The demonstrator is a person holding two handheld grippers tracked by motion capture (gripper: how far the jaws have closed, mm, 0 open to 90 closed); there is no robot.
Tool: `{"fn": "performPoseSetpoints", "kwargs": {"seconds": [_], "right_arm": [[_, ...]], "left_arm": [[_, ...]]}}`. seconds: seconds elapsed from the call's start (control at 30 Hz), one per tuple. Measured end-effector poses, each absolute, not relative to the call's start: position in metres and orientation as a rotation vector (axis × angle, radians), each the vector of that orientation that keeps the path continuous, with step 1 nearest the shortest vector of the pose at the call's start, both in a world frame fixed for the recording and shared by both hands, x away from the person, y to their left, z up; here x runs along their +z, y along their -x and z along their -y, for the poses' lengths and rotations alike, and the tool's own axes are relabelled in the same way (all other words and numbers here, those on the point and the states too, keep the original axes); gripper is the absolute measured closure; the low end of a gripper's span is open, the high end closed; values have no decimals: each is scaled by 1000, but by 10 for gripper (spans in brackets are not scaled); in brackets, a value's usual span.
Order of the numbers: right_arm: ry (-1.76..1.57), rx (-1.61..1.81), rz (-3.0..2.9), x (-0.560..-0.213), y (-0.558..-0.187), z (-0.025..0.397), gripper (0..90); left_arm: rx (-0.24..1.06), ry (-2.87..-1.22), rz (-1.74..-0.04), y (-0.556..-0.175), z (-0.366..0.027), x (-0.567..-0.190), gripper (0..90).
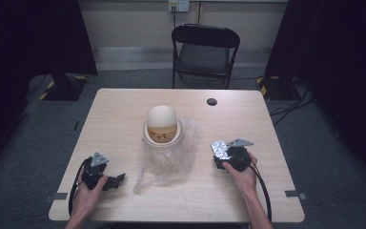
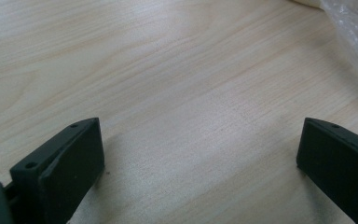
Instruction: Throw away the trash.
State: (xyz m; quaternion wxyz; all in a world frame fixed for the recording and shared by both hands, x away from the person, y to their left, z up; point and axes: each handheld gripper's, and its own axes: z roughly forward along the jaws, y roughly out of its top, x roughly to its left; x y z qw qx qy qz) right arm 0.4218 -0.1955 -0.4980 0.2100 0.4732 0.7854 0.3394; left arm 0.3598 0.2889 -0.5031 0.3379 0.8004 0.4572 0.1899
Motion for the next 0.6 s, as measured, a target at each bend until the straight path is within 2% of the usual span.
{"fn": "performPoseSetpoints", "kwargs": {"seconds": [0.03,0.07,0.13,0.6], "right_arm": [[-1316,944,-2184,-498,-422,195,228],[-1323,946,-2174,-497,-422,196,296],[-1329,948,-2170,-496,-422,197,335],[-1337,1011,-2156,-489,-418,200,338]], "left_arm": [[495,-2085,-1191,-360,-289,-503,2],[494,-2085,-1191,-360,-289,-503,2],[496,-2087,-1190,-360,-289,-503,2],[493,-2085,-1191,-360,-289,-503,2]]}}
